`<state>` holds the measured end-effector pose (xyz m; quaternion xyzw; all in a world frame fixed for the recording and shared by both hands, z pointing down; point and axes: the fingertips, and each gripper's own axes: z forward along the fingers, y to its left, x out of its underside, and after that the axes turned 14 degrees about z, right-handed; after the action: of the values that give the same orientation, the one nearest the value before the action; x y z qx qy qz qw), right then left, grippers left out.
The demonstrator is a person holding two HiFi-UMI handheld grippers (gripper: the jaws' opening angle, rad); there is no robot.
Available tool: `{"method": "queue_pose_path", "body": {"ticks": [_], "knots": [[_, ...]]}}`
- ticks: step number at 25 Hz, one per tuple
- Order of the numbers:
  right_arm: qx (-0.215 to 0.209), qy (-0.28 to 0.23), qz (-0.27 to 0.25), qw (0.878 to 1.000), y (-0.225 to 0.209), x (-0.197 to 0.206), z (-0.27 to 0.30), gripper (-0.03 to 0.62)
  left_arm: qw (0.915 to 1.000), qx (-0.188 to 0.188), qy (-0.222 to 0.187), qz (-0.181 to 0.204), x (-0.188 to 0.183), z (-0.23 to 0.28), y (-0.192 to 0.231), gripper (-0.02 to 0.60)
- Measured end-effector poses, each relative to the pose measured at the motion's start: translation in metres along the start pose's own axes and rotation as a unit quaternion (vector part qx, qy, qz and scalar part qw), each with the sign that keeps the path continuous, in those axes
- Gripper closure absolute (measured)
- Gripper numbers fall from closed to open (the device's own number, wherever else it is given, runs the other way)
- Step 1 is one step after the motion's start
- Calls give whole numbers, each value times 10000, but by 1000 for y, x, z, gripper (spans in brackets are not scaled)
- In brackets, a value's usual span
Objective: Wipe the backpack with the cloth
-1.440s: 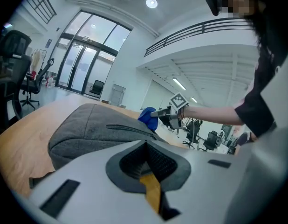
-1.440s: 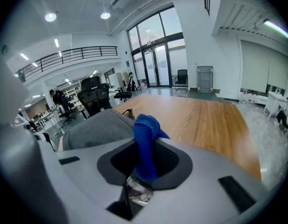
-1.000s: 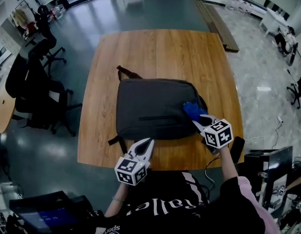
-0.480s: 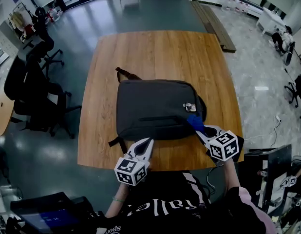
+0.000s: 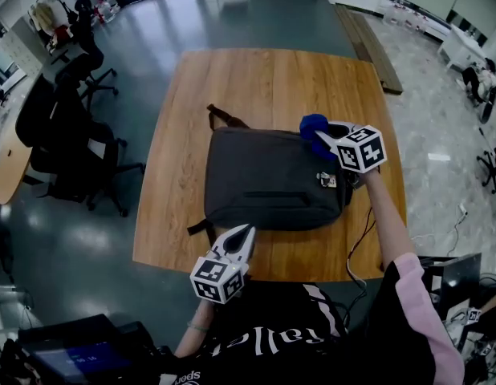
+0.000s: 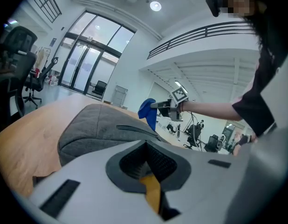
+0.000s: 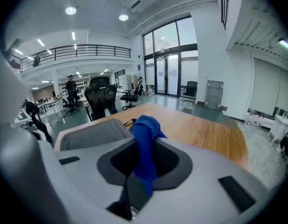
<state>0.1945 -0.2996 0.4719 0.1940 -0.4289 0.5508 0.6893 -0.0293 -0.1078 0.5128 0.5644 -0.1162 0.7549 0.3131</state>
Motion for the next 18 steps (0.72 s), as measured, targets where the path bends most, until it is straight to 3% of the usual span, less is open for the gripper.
{"method": "queue_pose_path", "body": {"ticks": [4,7,18], "knots": [[239,309,-517,9979,-11,0,35,528,9999,-97,-15,-47,4,-5,5,583],[104,580,-616,9964,1,22,40,528,9999,-127,-18,-71,7,-7,7,583],[-490,355,128,9981,86,102,-40,528,10000,5,-20,-71,9,-7,2,583]]}}
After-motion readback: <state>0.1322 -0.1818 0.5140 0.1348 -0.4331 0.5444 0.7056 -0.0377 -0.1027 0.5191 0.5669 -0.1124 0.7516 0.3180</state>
